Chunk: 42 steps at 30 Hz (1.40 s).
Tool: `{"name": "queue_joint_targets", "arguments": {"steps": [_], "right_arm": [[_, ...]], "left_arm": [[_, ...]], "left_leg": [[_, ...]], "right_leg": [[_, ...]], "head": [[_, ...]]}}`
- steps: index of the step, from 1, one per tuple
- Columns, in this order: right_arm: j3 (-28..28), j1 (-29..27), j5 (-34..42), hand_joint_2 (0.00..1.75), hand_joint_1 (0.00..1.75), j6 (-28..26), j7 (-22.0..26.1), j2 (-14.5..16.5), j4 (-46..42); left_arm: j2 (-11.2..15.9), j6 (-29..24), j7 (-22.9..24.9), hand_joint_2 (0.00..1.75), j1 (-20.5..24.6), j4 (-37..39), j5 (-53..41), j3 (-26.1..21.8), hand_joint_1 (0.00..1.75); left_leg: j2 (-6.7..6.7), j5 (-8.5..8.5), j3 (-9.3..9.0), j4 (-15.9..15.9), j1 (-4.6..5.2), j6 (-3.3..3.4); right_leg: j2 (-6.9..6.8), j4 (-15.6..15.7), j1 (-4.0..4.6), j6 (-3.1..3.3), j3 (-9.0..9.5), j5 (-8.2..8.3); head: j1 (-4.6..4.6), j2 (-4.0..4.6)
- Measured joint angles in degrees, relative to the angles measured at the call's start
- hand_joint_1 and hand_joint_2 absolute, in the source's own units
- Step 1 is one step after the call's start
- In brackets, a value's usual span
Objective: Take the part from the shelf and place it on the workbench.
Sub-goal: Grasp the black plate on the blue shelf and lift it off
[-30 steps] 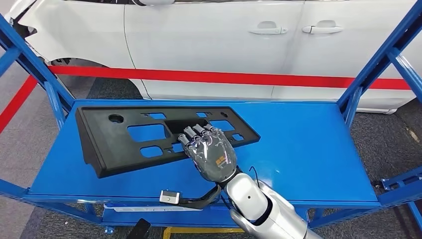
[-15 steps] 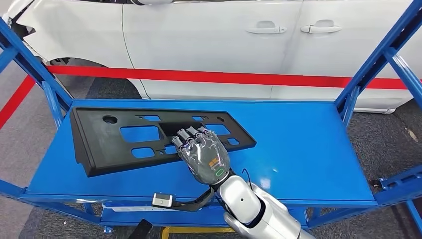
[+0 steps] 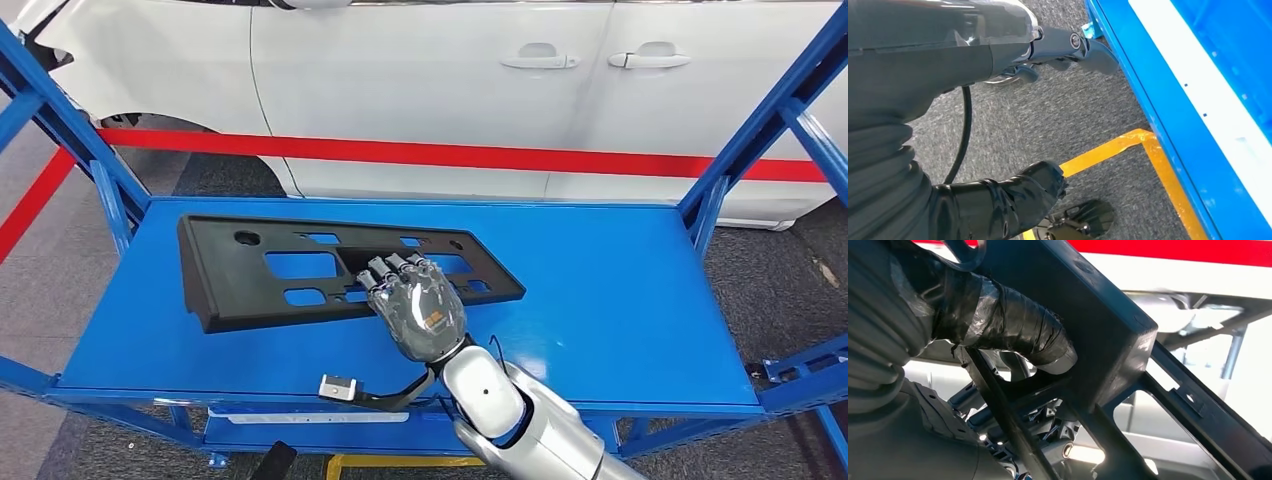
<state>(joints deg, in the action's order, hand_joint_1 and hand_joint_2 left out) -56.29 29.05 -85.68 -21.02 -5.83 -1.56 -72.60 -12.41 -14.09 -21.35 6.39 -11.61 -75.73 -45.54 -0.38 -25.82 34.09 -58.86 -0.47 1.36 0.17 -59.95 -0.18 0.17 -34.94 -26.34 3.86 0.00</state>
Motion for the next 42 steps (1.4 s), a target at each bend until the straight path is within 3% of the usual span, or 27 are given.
{"name": "queue_joint_targets", "arguments": {"steps": [2,4,7,8,9,10,12,14,18,20,22,23,24,25,28,30,32,34,36,38,39,40,42], "right_arm": [[0.2,0.0,0.0,1.75,1.75,-0.2,-0.4,-0.1,0.3],[0.6,0.0,0.0,1.75,1.75,-0.5,-0.7,-0.1,0.5],[1.5,0.0,0.0,1.75,1.75,-1.0,-1.1,-0.2,0.5],[1.8,0.0,0.0,1.75,1.75,-1.0,-1.1,-0.3,0.5],[2.1,0.0,0.0,1.75,1.75,-1.0,-1.2,-0.5,0.5],[2.4,0.0,-0.1,1.75,1.75,-1.1,-1.2,-0.6,0.5],[3.0,0.0,-0.1,1.75,1.75,-1.1,-1.2,-0.6,0.3],[3.5,0.1,-0.2,1.75,1.75,-1.2,-1.2,-0.7,0.2],[4.0,0.1,-0.2,1.75,1.75,-1.3,-1.0,-0.9,-0.1],[4.1,0.3,-0.3,1.75,1.75,-1.4,-0.9,-1.0,-0.2],[4.3,0.5,-0.3,1.75,1.75,-1.4,-0.7,-1.2,-0.2],[4.3,0.5,-0.3,1.75,1.75,-1.4,-0.6,-1.3,-0.2],[4.3,0.5,-0.3,1.75,1.75,-1.4,-0.6,-1.4,-0.2],[4.3,0.5,-0.3,1.75,1.75,-1.4,-0.6,-1.5,-0.2],[4.3,0.7,-0.3,1.75,1.75,-1.4,-0.5,-1.6,-0.2],[4.3,1.0,-0.4,1.75,1.75,-1.4,-0.4,-1.7,-0.4],[4.4,1.3,-0.4,1.75,1.75,-1.2,-0.3,-1.8,-0.7],[4.4,1.7,-0.6,1.75,1.75,-0.8,-0.1,-1.9,-0.9],[4.4,2.2,-0.8,1.75,1.75,-0.5,0.1,-1.9,-1.1],[4.4,2.4,-0.9,1.75,1.75,-0.5,0.2,-1.9,-1.2],[4.3,2.4,-0.9,1.75,1.75,-0.5,0.3,-1.9,-1.1],[4.3,2.4,-1.0,1.75,1.75,-0.5,0.3,-1.9,-1.1],[4.3,2.4,-1.0,1.75,1.75,-0.4,0.4,-1.9,-1.1]], "left_arm": [[0.0,-0.3,0.2,1.75,-0.1,0.0,-0.1,0.0,0.0],[-0.1,-0.6,0.3,1.75,-0.1,0.0,0.0,0.1,0.0],[-0.1,-0.8,0.6,1.75,-0.2,0.0,0.1,0.1,0.0],[-0.1,-0.9,0.7,1.75,-0.3,0.0,0.1,0.1,0.0],[-0.1,-0.9,0.7,1.75,-0.4,0.0,0.1,0.2,0.0],[-0.1,-1.0,0.7,1.75,-0.4,0.0,0.1,0.2,0.0],[-0.1,-1.2,0.7,1.75,-0.4,0.0,0.1,0.2,0.0],[-0.1,-1.3,0.7,1.75,-0.3,0.0,0.1,0.3,0.0],[-0.1,-1.5,0.7,1.75,-0.3,0.0,0.1,0.3,0.0],[-0.2,-1.5,0.7,1.75,-0.2,0.0,0.1,0.4,0.0],[-0.3,-1.4,0.7,1.75,-0.1,0.0,0.1,0.4,0.0],[-0.3,-1.4,0.7,1.75,-0.1,0.0,0.1,0.4,0.0],[-0.3,-1.5,0.7,1.75,-0.2,0.0,0.1,0.4,0.0],[-0.3,-1.5,0.7,1.75,-0.2,0.0,0.1,0.4,0.0],[-0.3,-1.5,0.7,1.75,-0.1,0.0,0.1,0.4,0.0],[-0.3,-1.5,0.6,1.75,-0.1,0.0,0.1,0.4,0.0],[-0.3,-1.5,0.6,1.75,-0.1,0.0,0.1,0.4,0.0],[-0.3,-1.6,0.5,1.75,-0.2,0.0,0.0,0.4,0.0],[-0.3,-1.6,0.5,1.75,-0.2,0.0,0.0,0.5,0.0],[-0.3,-1.6,0.4,1.75,-0.2,0.0,0.0,0.5,0.0],[-0.3,-1.6,0.4,1.75,-0.2,0.0,0.0,0.5,0.0],[-0.3,-1.6,0.4,1.75,-0.2,0.0,0.0,0.5,0.0],[-0.3,-1.6,0.4,1.75,-0.2,0.0,0.0,0.5,0.0]], "left_leg": [[0.03,-0.03,0.07,0.1,-0.04,-0.59],[0.06,-1.46,0.74,-1.6,-0.13,-1.21],[0.08,-6.56,5.02,-11.5,-0.33,-1.97],[0.09,-7.46,6.36,-14.4,-0.38,-2.12],[0.09,-7.27,6.85,-15.5,-0.41,-2.21],[0.1,-6.0,6.27,-14.3,-0.45,-2.22],[0.11,-2.19,2.8,-6.9,-0.5,-1.97],[0.04,-0.22,0.12,-1.1,-0.31,-1.49],[-0.01,0.47,-0.12,0.3,-0.27,-0.19],[0.14,1.03,0.02,0.8,-0.52,0.62],[0.23,1.32,0.49,0.7,-0.44,1.02],[0.26,1.44,0.79,0.6,-0.39,1.09],[0.27,1.56,1.07,0.5,-0.35,1.11],[0.26,1.66,1.31,0.3,-0.32,1.06],[0.2,1.91,1.73,-0.1,-0.21,0.7],[0.2,2.18,2.05,-0.3,-0.05,0.16],[0.19,2.62,2.28,-0.2,-0.01,-0.56],[0.17,1.66,2.85,-1.2,-0.12,-1.21],[0.19,-2.08,4.79,-6.0,-0.29,-1.78],[0.21,-6.14,7.37,-13.4,-0.37,-2.19],[0.21,-6.96,7.86,-15.6,-0.38,-2.28],[0.21,-6.74,7.34,-15.7,-0.37,-2.26],[0.21,-3.91,3.1,-9.6,-0.32,-1.88]], "right_leg": [[0.07,0.4,-0.06,0.45,0.04,0.25],[-0.02,0.9,-0.35,1.08,0.3,0.56],[-0.18,1.0,-0.48,1.48,0.38,0.69],[-0.18,1.0,-0.47,1.49,0.36,0.68],[-0.16,0.9,-0.47,1.5,0.34,0.67],[-0.1,0.9,-0.48,1.49,0.35,0.66],[0.0,0.7,-0.48,1.39,0.35,0.61],[0.09,0.4,-0.3,0.99,0.1,0.64],[0.14,0.3,-0.17,-0.22,-0.32,0.69],[0.11,-2.8,-0.17,-0.66,-1.62,-1.84],[0.07,-10.1,-0.23,-0.88,-4.56,-6.02],[0.07,-13.5,-0.25,-0.96,-5.87,-7.41],[0.06,-15.1,-0.26,-0.98,-6.33,-7.74],[0.06,-14.5,-0.26,-0.92,-5.67,-7.01],[0.06,-3.9,-0.13,-0.35,0.65,-2.78],[0.09,0.0,0.14,0.03,2.49,-1.86],[0.13,0.3,0.27,0.53,2.17,-1.42],[0.01,0.6,0.03,1.29,1.87,-0.74],[-0.17,0.8,-0.2,1.91,1.36,-0.1],[-0.27,0.7,-0.12,2.12,0.62,0.36],[-0.29,0.6,-0.08,2.11,0.26,0.58],[-0.29,0.6,-0.04,2.05,-0.06,0.77],[-0.28,0.4,0.0,1.87,-0.42,1.03]], "head": [[-0.01,0.0],[-0.04,0.0],[-0.08,0.0],[-0.08,0.01],[-0.08,0.01],[-0.08,0.01],[-0.08,0.01],[-0.07,0.0],[-0.05,0.0],[-0.01,0.01],[0.01,0.01],[-0.01,0.0],[-0.01,0.01],[0.0,0.01],[-0.01,0.0],[-0.02,0.0],[-0.02,0.01],[-0.06,0.01],[-0.13,0.0],[-0.16,0.01],[-0.16,0.01],[-0.16,0.01],[-0.16,0.0]]}}
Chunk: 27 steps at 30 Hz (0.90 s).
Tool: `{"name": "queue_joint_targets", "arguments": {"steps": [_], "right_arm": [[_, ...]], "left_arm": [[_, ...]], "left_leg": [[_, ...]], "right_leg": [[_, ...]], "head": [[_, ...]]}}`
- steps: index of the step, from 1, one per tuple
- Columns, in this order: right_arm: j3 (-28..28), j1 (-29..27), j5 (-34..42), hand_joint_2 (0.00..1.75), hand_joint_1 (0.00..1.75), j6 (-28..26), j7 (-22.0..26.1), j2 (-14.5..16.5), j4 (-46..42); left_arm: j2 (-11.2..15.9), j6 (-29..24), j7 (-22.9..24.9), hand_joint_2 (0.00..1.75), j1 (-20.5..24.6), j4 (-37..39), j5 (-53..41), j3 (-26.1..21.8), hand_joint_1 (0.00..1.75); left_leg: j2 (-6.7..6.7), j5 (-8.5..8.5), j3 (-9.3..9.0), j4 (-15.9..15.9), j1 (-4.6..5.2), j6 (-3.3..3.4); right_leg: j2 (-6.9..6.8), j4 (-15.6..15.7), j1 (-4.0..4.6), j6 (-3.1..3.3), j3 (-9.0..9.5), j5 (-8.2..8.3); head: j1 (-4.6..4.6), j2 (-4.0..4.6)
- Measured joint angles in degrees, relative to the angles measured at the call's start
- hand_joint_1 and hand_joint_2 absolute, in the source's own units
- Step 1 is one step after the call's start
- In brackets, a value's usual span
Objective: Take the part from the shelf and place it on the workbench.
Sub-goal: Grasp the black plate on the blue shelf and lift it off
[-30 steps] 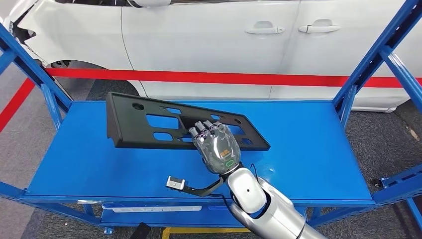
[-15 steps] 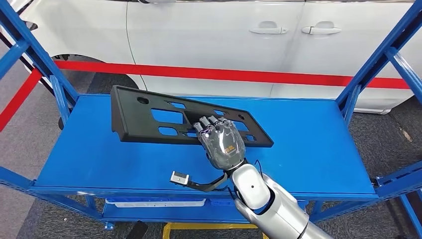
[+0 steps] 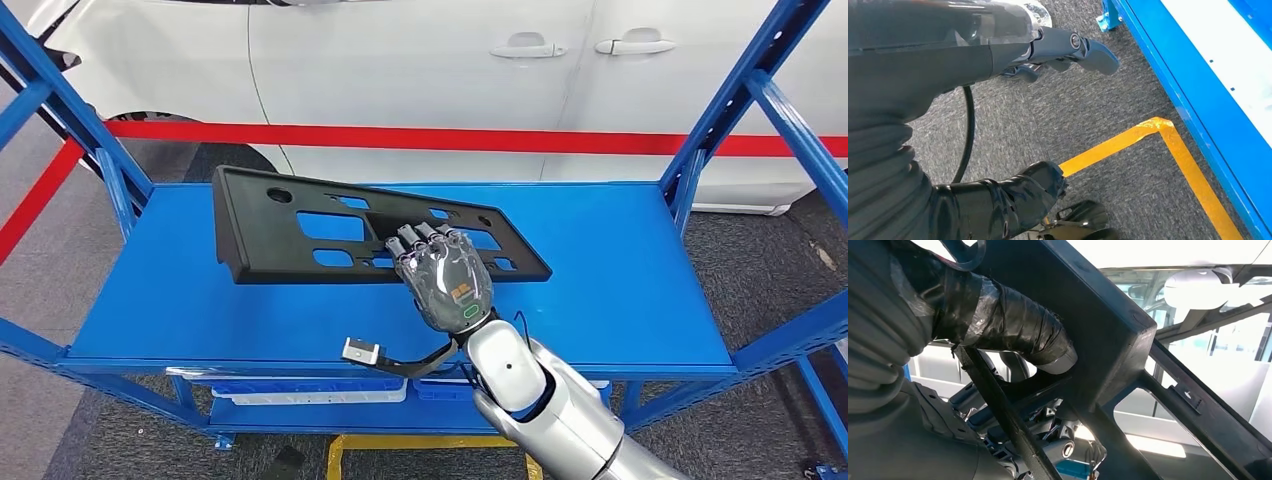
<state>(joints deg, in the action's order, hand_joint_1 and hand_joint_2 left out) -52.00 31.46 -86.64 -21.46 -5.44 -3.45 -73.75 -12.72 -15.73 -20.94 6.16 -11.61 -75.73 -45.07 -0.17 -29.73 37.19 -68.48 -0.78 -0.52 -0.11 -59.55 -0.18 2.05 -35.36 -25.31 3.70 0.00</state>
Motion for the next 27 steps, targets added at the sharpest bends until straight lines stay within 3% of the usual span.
{"name": "queue_joint_targets", "arguments": {"steps": [2,3,6,7,9,11,12,13,14,15,17,18,22,24,26,27], "right_arm": [[0.0,0.1,0.0,1.75,1.75,0.0,-0.1,0.0,0.0],[0.0,0.1,0.0,1.75,1.75,0.0,-0.1,0.0,0.0],[0.0,0.1,0.1,1.75,1.75,-0.1,-0.4,0.0,0.0],[0.0,0.1,0.1,1.75,1.75,-0.2,-0.6,0.0,0.0],[0.0,0.2,0.1,1.75,1.75,-0.3,-0.8,0.0,0.0],[0.0,0.0,0.1,1.75,1.75,-0.4,-0.9,0.0,0.0],[0.0,-0.1,0.1,1.75,1.75,-0.4,-0.9,0.0,0.0],[0.0,-0.2,0.1,1.75,1.75,-0.4,-0.9,0.0,0.0],[0.0,-0.2,0.0,1.75,1.75,-0.5,-1.0,0.0,0.0],[0.0,-0.3,-0.2,1.75,1.75,-0.6,-1.0,0.0,-0.1],[0.0,-0.3,-0.5,1.75,1.75,-1.1,-1.3,0.0,-0.3],[0.0,-0.4,-0.7,1.75,1.75,-1.5,-1.5,0.0,-0.4],[0.0,-0.9,-1.0,1.75,1.75,-2.2,-2.0,0.1,-0.7],[0.0,-0.9,-1.0,1.75,1.75,-2.3,-2.0,0.2,-0.8],[0.0,-1.2,-1.0,1.75,1.75,-2.7,-2.0,0.3,-0.9],[0.0,-1.4,-1.0,1.75,1.75,-3.0,-2.0,0.4,-0.9]], "left_arm": [[0.0,0.0,0.0,1.75,0.1,0.0,0.0,0.0,0.0],[0.0,-0.1,0.0,1.75,0.1,0.0,0.0,0.0,0.0],[0.0,-0.1,0.1,1.75,0.0,0.0,0.0,0.2,0.0],[0.0,-0.1,0.1,1.75,0.0,0.0,0.0,0.2,0.0],[0.0,-0.1,0.1,1.75,0.2,0.0,0.0,0.4,0.0],[-0.1,-0.1,0.1,1.75,0.2,0.0,0.0,0.4,0.0],[-0.1,-0.1,0.1,1.75,0.2,0.0,0.0,0.5,0.0],[-0.1,-0.1,0.1,1.75,0.1,0.0,0.0,0.5,0.0],[-0.1,-0.1,0.1,1.75,0.1,0.0,0.0,0.5,0.0],[-0.1,-0.1,0.1,1.75,0.1,0.0,0.0,0.5,0.0],[-0.1,-0.1,0.2,1.75,0.2,0.0,0.0,0.5,0.0],[-0.1,-0.2,0.2,1.75,0.2,0.0,0.0,0.5,0.0],[-0.1,-0.3,0.2,1.75,0.1,0.0,0.1,0.5,0.0],[-0.1,-0.3,0.2,1.75,0.1,0.0,0.1,0.5,0.0],[-0.1,-0.4,0.2,1.75,0.1,0.0,0.1,0.5,0.0],[-0.1,-0.5,0.2,1.75,0.1,0.0,0.1,0.5,0.0]], "left_leg": [[-0.04,1.92,-4.38,7.3,0.29,0.69],[-0.07,2.21,-5.38,9.2,0.47,1.04],[-0.05,2.8,-5.3,10.2,0.56,1.94],[0.03,3.23,-5.24,10.5,0.43,2.31],[0.21,4.07,-4.86,11.1,0.15,2.94],[0.25,4.52,-4.01,10.9,0.18,3.15],[0.26,4.7,-3.54,10.7,0.18,3.14],[0.27,4.84,-3.09,10.4,0.17,3.08],[0.26,4.95,-2.72,10.2,0.16,3.0],[0.25,5.01,-2.43,9.9,0.14,2.92],[0.22,5.11,-1.89,9.3,0.27,2.52],[0.21,5.23,-1.65,9.1,0.36,2.2],[0.2,5.32,-1.03,8.8,0.22,0.71],[0.18,2.3,0.43,5.3,0.04,0.18],[0.18,-2.17,2.89,-1.7,-0.03,-0.22],[0.19,-3.63,3.72,-4.7,-0.04,-0.32]], "right_leg": [[0.0,-0.2,0.14,-0.4,-0.24,0.26],[0.0,-0.2,0.17,-0.69,-0.38,0.44],[-0.01,-0.2,0.08,-1.73,-0.68,0.93],[0.02,-0.6,0.09,-2.04,-0.89,0.43],[0.11,-4.7,0.05,-2.53,-2.52,-2.78],[0.15,-12.1,-0.13,-2.93,-5.36,-7.01],[0.14,-14.9,-0.23,-3.1,-6.3,-8.14],[0.14,-15.8,-0.35,-3.22,-6.31,-8.2],[0.12,-14.5,-0.49,-3.28,-5.2,-7.26],[0.11,-11.2,-0.63,-3.28,-3.04,-5.63],[0.12,-3.9,-0.63,-2.98,1.14,-3.46],[0.15,-1.7,-0.54,-2.71,2.16,-3.0],[0.15,-0.5,-0.37,-1.12,1.89,-2.01],[-0.01,-0.1,-0.55,-0.19,1.41,-1.23],[-0.07,-0.1,-0.42,0.15,0.62,-0.62],[-0.09,-0.2,-0.32,0.16,0.18,-0.34]], "head": [[0.02,0.01],[0.03,0.01],[0.02,0.0],[0.03,0.01],[0.06,0.01],[0.07,0.0],[0.08,0.0],[0.07,0.0],[0.08,0.0],[0.07,0.0],[0.06,0.01],[0.04,0.01],[0.04,0.0],[0.02,0.0],[0.0,0.0],[0.01,0.0]]}}
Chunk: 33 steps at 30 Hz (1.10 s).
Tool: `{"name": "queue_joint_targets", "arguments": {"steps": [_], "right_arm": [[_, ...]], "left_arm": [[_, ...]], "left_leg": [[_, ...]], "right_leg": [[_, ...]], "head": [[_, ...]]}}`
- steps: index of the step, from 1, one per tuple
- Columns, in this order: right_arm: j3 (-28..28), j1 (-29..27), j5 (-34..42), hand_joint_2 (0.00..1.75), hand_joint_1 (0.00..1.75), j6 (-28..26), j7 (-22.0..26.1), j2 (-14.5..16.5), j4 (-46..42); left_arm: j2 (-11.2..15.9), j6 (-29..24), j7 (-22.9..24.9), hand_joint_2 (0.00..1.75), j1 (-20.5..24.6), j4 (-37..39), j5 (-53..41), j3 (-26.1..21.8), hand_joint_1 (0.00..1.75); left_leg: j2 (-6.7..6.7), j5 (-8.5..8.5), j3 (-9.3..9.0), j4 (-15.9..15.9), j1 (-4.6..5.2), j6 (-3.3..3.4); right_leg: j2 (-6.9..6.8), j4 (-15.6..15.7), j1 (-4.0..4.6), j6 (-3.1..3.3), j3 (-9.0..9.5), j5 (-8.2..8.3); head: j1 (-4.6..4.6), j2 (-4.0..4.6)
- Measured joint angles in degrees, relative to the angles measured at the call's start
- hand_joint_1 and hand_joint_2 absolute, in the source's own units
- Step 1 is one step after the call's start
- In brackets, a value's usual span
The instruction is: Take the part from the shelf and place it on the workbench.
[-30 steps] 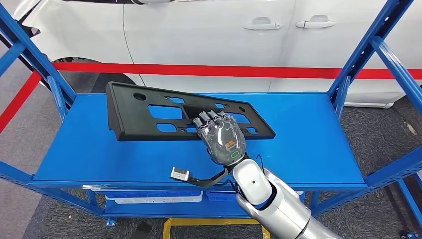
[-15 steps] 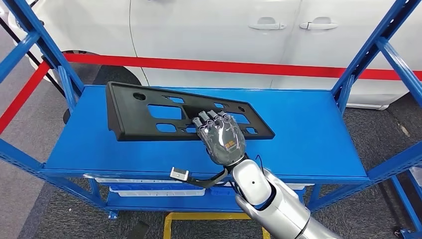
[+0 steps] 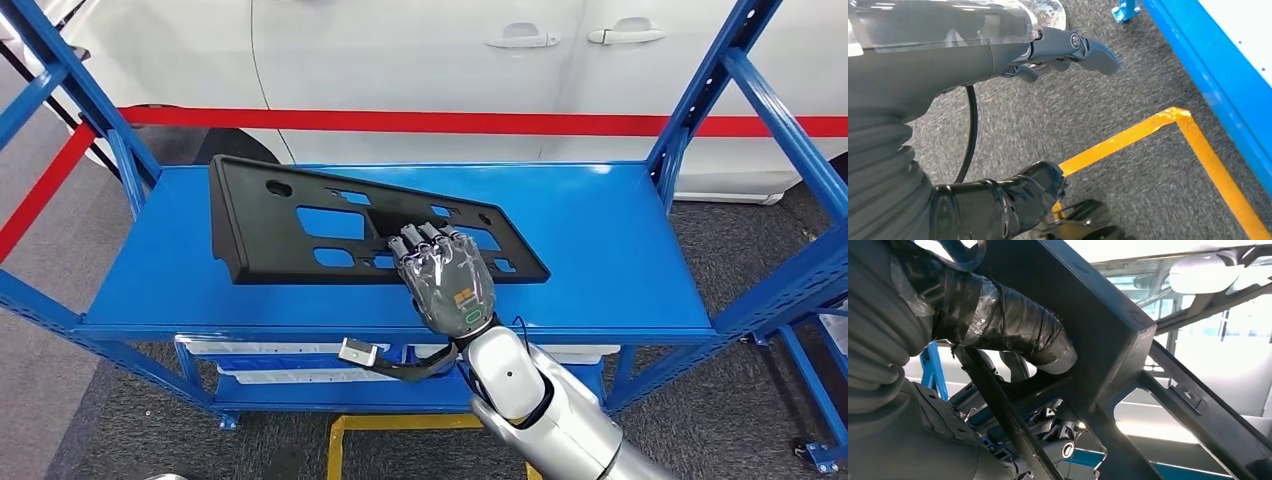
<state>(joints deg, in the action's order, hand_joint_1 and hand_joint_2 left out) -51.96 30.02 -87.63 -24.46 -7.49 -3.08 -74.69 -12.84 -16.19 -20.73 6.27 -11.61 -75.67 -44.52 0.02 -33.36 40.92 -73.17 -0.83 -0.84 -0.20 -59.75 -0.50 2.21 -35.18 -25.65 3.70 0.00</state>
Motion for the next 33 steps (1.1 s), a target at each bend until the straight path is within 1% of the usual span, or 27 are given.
{"name": "queue_joint_targets", "arguments": {"steps": [1,2,5,6,7,9,10,11,12,13,14,15,16,17,18,19,21,22,24,25,26,27,28,30,31,32,33], "right_arm": [[0.0,-0.3,0.0,1.75,1.75,-0.4,0.0,0.0,0.0],[0.1,-0.6,0.0,1.75,1.75,-0.7,0.0,0.1,0.0],[0.5,-1.2,0.0,1.75,1.75,-1.8,0.1,0.2,-0.5],[0.6,-1.3,-0.1,1.75,1.75,-2.3,0.2,0.3,-0.8],[0.7,-1.3,-0.3,1.75,1.75,-2.6,0.3,0.4,-1.1],[0.8,-1.3,-0.6,1.75,1.75,-3.0,0.8,0.4,-1.5],[0.9,-1.4,-0.7,1.75,1.75,-3.1,0.9,0.4,-1.7],[1.0,-1.3,-0.9,1.75,1.75,-3.3,1.1,0.4,-1.9],[1.0,-1.3,-1.0,1.75,1.75,-3.3,1.1,0.4,-2.1],[1.0,-1.3,-1.0,1.75,1.75,-3.4,1.2,0.4,-2.2],[1.1,-1.4,-1.1,1.75,1.75,-3.4,1.2,0.4,-2.3],[1.1,-1.4,-1.1,1.75,1.75,-3.4,1.3,0.4,-2.3],[1.1,-1.5,-1.1,1.75,1.75,-3.4,1.3,0.3,-2.3],[1.1,-1.6,-1.2,1.75,1.75,-3.4,1.3,0.3,-2.3],[1.1,-1.6,-1.2,1.75,1.75,-3.4,1.3,0.3,-2.4],[1.1,-1.5,-1.2,1.75,1.75,-3.4,1.3,0.3,-2.4],[1.1,-1.4,-1.2,1.75,1.75,-3.4,1.3,0.2,-2.6],[1.1,-1.4,-1.2,1.75,1.75,-3.4,1.4,0.2,-2.7],[1.1,-1.3,-1.2,1.75,1.75,-3.4,1.4,0.2,-2.9],[1.1,-1.3,-1.2,1.75,1.75,-3.4,1.4,0.1,-2.9],[1.1,-1.3,-1.2,1.75,1.75,-3.4,1.5,0.1,-2.9],[1.1,-1.3,-1.2,1.75,1.75,-3.4,1.5,0.1,-2.9],[1.1,-1.2,-1.2,1.75,1.75,-3.4,1.5,0.1,-3.0],[1.1,-1.2,-1.2,1.75,1.75,-3.4,1.6,0.1,-3.0],[1.1,-1.2,-1.2,1.75,1.75,-3.3,1.7,0.1,-3.0],[1.1,-1.3,-1.1,1.75,1.75,-3.3,1.9,0.1,-3.0],[1.1,-1.3,-1.1,1.75,1.75,-3.3,2.0,0.1,-3.0]], "left_arm": [[0.0,-0.1,0.0,1.75,0.0,0.0,0.0,0.0,0.0],[0.0,-0.1,0.1,1.75,0.0,0.0,0.0,0.0,0.0],[0.0,-0.2,0.1,1.75,0.1,0.0,-0.1,0.0,0.0],[0.0,-0.2,0.2,1.75,0.2,0.0,-0.1,0.0,0.0],[0.0,-0.2,0.2,1.75,0.2,0.0,-0.1,0.1,0.0],[0.0,-0.3,0.3,1.75,0.1,0.0,-0.3,0.2,0.0],[0.0,-0.3,0.4,1.75,0.1,0.0,-0.3,0.2,0.0],[0.0,-0.3,0.4,1.75,0.2,0.0,-0.3,0.2,0.0],[0.0,-0.3,0.4,1.75,0.2,0.0,-0.3,0.2,0.0],[0.0,-0.3,0.4,1.75,0.3,0.0,-0.3,0.2,0.0],[0.0,-0.3,0.4,1.75,0.3,0.0,-0.3,0.3,0.0],[0.0,-0.3,0.4,1.75,0.3,0.0,-0.3,0.3,0.0],[0.0,-0.3,0.4,1.75,0.2,0.0,-0.3,0.3,0.0],[0.0,-0.3,0.4,1.75,0.2,0.0,-0.3,0.3,0.0],[0.0,-0.3,0.4,1.75,0.2,0.0,-0.3,0.3,0.0],[0.0,-0.3,0.4,1.75,0.2,0.0,-0.3,0.3,0.0],[0.0,-0.4,0.4,1.75,0.2,0.0,-0.3,0.3,0.0],[0.0,-0.4,0.4,1.75,0.2,0.0,-0.3,0.3,0.0],[0.0,-0.4,0.4,1.75,0.2,0.0,-0.3,0.3,0.0],[0.0,-0.4,0.4,1.75,0.2,0.0,-0.3,0.3,0.0],[0.0,-0.4,0.4,1.75,0.1,0.0,-0.3,0.3,0.0],[0.0,-0.4,0.4,1.75,0.1,0.0,-0.3,0.3,0.0],[0.0,-0.4,0.5,1.75,0.1,0.0,-0.4,0.3,0.0],[0.0,-0.4,0.4,1.75,0.1,0.0,-0.4,0.3,0.0],[0.0,-0.4,0.4,1.75,0.0,0.0,-0.4,0.3,0.0],[0.0,-0.4,0.4,1.75,0.0,0.0,-0.5,0.3,0.0],[0.0,-0.4,0.4,1.75,0.0,0.0,-0.5,0.3,0.0]], "left_leg": [[0.0,-0.45,0.0,-1.3,0.01,0.01],[0.0,0.14,-1.13,-0.4,0.03,0.13],[-0.02,3.84,-8.24,10.7,0.33,1.07],[-0.03,4.44,-9.69,13.3,0.52,1.35],[-0.04,4.59,-10.23,14.4,0.71,1.57],[-0.05,5.28,-10.09,14.8,0.82,2.02],[0.05,5.81,-10.0,15.1,0.7,2.31],[0.17,6.39,-9.82,15.5,0.55,2.67],[0.29,6.99,-9.54,15.8,0.38,3.01],[0.4,7.41,-9.1,15.9,0.36,3.23],[0.44,7.75,-8.52,15.8,0.36,3.39],[0.47,8.06,-7.91,15.7,0.37,3.42],[0.5,8.34,-7.26,15.4,0.37,3.38],[0.51,8.58,-6.61,15.1,0.37,3.31],[0.51,8.77,-6.02,14.8,0.35,3.2],[0.5,8.93,-5.51,14.5,0.32,3.05],[0.48,9.28,-4.65,13.9,0.4,2.54],[0.48,9.54,-4.39,13.8,0.44,2.21],[0.45,10.22,-4.11,13.9,0.49,1.45],[0.42,10.13,-3.92,13.7,0.42,1.1],[0.39,9.32,-3.53,13.1,0.35,0.77],[0.36,7.65,-2.85,11.4,0.26,0.49],[0.35,5.3,-1.91,8.7,0.16,0.23],[0.35,0.82,0.2,1.5,0.11,-0.17],[0.35,-0.22,0.61,-1.0,0.1,-0.28],[0.35,-0.19,0.12,-1.7,0.09,-0.3],[0.35,0.83,-1.54,0.0,0.1,-0.23]], "right_leg": [[-0.01,-0.1,0.09,0.0,-0.43,0.26],[0.0,-0.2,0.18,-0.03,-0.83,0.49],[0.09,-0.5,0.36,-0.42,-1.63,1.09],[0.09,-0.6,0.38,-0.72,-1.78,1.33],[0.08,-0.5,0.36,-1.06,-1.89,1.6],[0.06,-0.2,0.33,-1.78,-1.97,2.18],[0.1,-0.3,0.3,-2.1,-2.07,2.04],[0.13,-1.0,0.29,-2.39,-2.38,1.11],[0.18,-2.8,0.28,-2.66,-3.06,-0.64],[0.2,-5.8,0.16,-2.87,-4.09,-3.05],[0.2,-9.5,0.11,-3.04,-5.3,-5.5],[0.2,-12.9,0.04,-3.19,-6.28,-7.27],[0.19,-15.0,-0.04,-3.32,-6.58,-8.05],[0.18,-15.1,-0.15,-3.41,-5.89,-7.78],[0.17,-13.0,-0.27,-3.46,-4.09,-6.66],[0.16,-9.3,-0.38,-3.44,-1.47,-5.32],[0.21,-2.7,-0.24,-3.05,2.64,-3.8],[0.26,-1.0,-0.08,-2.78,3.44,-3.61],[0.34,-0.5,0.13,-2.05,3.13,-3.09],[0.29,-0.2,0.04,-1.6,2.92,-2.75],[0.22,-0.1,-0.04,-1.06,2.65,-2.3],[0.14,0.1,-0.16,-0.53,2.3,-1.84],[0.06,0.1,-0.16,-0.17,1.86,-1.42],[0.01,0.1,-0.07,0.16,0.78,-0.64],[0.0,0.0,-0.03,0.15,0.21,-0.26],[0.01,-0.1,0.0,0.1,-0.36,0.09],[0.03,-0.2,0.0,0.01,-0.86,0.42]], "head": [[0.0,0.0],[-0.01,0.0],[0.01,0.0],[0.0,0.0],[0.01,0.0],[0.01,0.0],[0.03,0.0],[0.04,0.01],[0.06,0.0],[0.06,0.01],[0.07,0.01],[0.07,0.0],[0.07,0.0],[0.07,0.0],[0.06,0.0],[0.07,0.0],[0.05,0.0],[0.05,0.0],[0.03,0.0],[0.04,0.0],[0.02,0.0],[0.01,0.0],[0.0,0.0],[-0.01,0.01],[-0.01,0.01],[-0.01,0.0],[-0.02,0.0]]}}
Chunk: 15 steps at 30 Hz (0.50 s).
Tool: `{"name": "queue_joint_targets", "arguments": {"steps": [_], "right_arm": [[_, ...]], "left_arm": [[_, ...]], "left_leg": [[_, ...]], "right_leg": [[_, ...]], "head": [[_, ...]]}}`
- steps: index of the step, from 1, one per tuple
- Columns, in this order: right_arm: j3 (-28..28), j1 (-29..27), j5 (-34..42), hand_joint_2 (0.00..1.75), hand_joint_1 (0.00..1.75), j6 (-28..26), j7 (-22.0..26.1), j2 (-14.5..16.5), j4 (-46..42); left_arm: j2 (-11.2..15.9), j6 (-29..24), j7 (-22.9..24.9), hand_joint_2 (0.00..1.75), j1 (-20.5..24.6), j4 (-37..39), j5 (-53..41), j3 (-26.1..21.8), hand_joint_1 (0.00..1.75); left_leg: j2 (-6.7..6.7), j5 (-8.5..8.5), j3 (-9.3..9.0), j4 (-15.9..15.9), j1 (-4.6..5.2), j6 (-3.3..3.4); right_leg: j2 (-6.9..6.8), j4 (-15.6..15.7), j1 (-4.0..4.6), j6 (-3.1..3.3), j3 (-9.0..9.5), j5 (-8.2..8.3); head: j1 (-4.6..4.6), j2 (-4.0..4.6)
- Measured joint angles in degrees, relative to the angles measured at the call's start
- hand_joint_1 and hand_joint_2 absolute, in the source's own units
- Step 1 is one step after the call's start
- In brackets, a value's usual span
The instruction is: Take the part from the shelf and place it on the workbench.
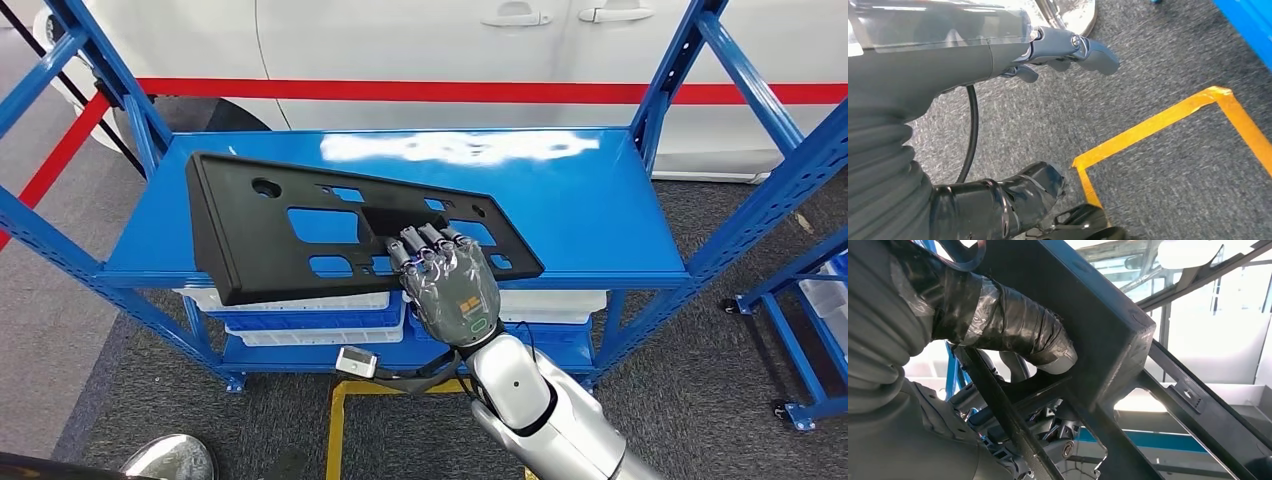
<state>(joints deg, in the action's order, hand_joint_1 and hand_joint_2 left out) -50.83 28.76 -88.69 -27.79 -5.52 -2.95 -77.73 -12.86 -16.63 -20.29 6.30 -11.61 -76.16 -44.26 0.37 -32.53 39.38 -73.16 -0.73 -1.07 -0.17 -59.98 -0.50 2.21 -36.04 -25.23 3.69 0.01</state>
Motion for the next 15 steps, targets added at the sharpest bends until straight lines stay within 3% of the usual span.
{"name": "queue_joint_targets", "arguments": {"steps": [2,4,6,8,10,12,13,15], "right_arm": [[0.0,0.0,0.2,1.75,1.75,0.0,0.1,0.0,-0.1],[0.0,0.1,0.3,1.75,1.75,0.0,0.2,0.0,-0.4],[0.0,0.1,0.5,1.75,1.75,0.0,0.2,0.0,-0.5],[0.0,0.1,0.5,1.75,1.75,0.0,0.2,-0.1,-0.6],[0.0,0.1,0.6,1.75,1.75,0.0,0.2,-0.1,-0.7],[0.0,0.1,0.6,1.75,1.75,0.0,0.2,-0.1,-0.7],[0.0,0.2,0.6,1.75,1.75,0.0,0.2,-0.1,-0.7],[0.0,0.1,0.6,1.75,1.75,0.0,0.2,-0.2,-0.7]], "left_arm": [[0.0,0.0,-0.1,1.75,0.1,0.0,0.0,0.0,0.0],[0.0,-0.1,-0.1,1.75,0.1,0.0,0.0,0.0,0.0],[0.0,-0.1,-0.1,1.75,0.1,0.0,-0.1,0.0,0.0],[0.0,-0.1,-0.1,1.75,0.1,0.0,-0.1,0.0,0.0],[0.0,-0.1,-0.1,1.75,0.1,0.0,-0.1,0.0,0.0],[0.0,-0.1,-0.1,1.75,0.1,0.0,-0.1,0.0,0.0],[0.0,-0.1,-0.1,1.75,0.1,0.0,-0.1,0.0,0.0],[0.0,-0.1,-0.1,1.75,0.2,0.0,-0.1,0.0,0.0]], "left_leg": [[-0.05,2.51,-5.46,8.0,0.09,0.46],[-0.15,3.55,-9.05,14.0,0.38,1.04],[-0.2,3.97,-9.33,15.1,0.63,1.54],[-0.03,4.88,-9.12,15.7,0.27,2.25],[0.17,5.49,-9.05,16.2,-0.13,2.71],[0.23,5.6,-8.99,16.2,-0.03,2.74],[0.24,5.73,-8.87,16.2,0.02,2.83],[0.26,6.67,-7.35,16.0,0.12,3.23]], "right_leg": [[0.05,-0.2,0.05,-0.34,-0.76,0.55],[0.03,-0.2,0.11,-0.92,-1.11,1.19],[0.01,0.2,0.11,-1.6,-1.18,2.0],[0.06,0.3,0.12,-2.17,-1.31,2.15],[0.12,0.2,0.13,-2.42,-1.45,1.83],[0.16,0.0,0.14,-2.46,-1.53,1.47],[0.17,-0.4,0.15,-2.51,-1.71,0.82],[0.18,-8.4,0.06,-2.91,-3.99,-4.33]], "head": [[0.0,0.01],[0.02,0.01],[0.03,0.0],[0.03,-0.01],[0.03,-0.01],[0.03,0.0],[0.05,0.0],[0.09,0.0]]}}
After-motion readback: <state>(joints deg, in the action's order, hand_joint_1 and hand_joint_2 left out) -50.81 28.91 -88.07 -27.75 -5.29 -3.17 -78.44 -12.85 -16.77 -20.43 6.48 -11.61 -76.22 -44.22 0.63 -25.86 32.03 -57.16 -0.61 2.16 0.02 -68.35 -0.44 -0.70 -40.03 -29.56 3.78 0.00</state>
